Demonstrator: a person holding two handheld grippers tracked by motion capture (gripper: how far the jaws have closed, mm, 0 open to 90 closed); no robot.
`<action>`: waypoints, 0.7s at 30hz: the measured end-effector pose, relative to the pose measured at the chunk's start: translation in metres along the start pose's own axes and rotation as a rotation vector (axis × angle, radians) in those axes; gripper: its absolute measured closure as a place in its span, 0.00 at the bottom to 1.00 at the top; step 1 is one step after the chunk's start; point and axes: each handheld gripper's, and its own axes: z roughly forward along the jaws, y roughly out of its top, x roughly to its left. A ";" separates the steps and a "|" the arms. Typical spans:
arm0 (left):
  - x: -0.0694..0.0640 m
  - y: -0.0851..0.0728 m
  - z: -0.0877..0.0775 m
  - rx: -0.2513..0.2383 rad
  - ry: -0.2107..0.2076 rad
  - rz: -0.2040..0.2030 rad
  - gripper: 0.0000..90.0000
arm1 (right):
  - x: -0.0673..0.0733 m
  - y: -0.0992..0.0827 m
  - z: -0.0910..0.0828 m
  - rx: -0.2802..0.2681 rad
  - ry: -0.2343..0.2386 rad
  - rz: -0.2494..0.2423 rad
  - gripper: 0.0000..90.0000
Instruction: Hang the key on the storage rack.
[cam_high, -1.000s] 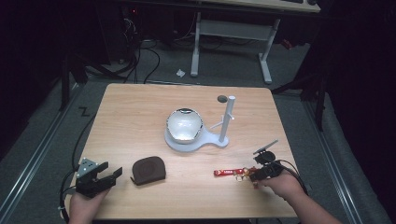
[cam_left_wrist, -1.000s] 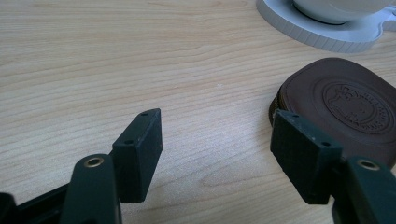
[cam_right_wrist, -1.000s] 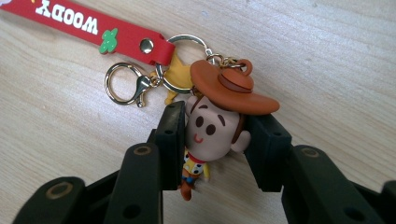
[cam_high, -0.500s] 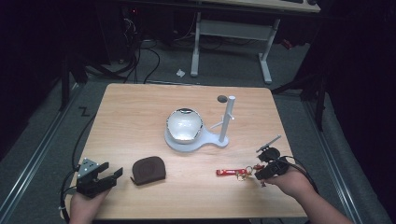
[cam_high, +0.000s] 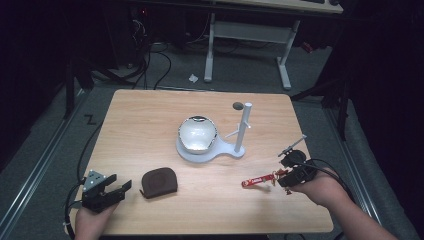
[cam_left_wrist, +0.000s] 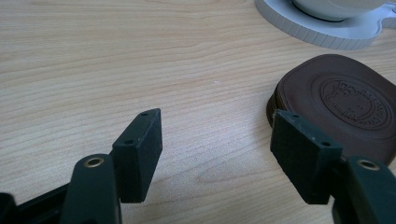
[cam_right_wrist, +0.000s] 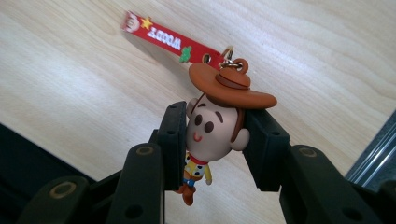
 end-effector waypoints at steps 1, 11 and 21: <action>0.000 0.000 0.000 -0.001 0.000 -0.001 0.38 | 0.000 0.000 0.000 0.000 0.000 0.000 0.70; 0.002 0.000 0.000 0.001 -0.001 -0.003 0.38 | 0.008 0.013 -0.037 -0.016 -0.031 -0.037 0.70; 0.002 0.000 0.000 -0.003 0.001 -0.001 0.38 | 0.010 0.027 -0.060 -0.042 -0.054 -0.063 0.70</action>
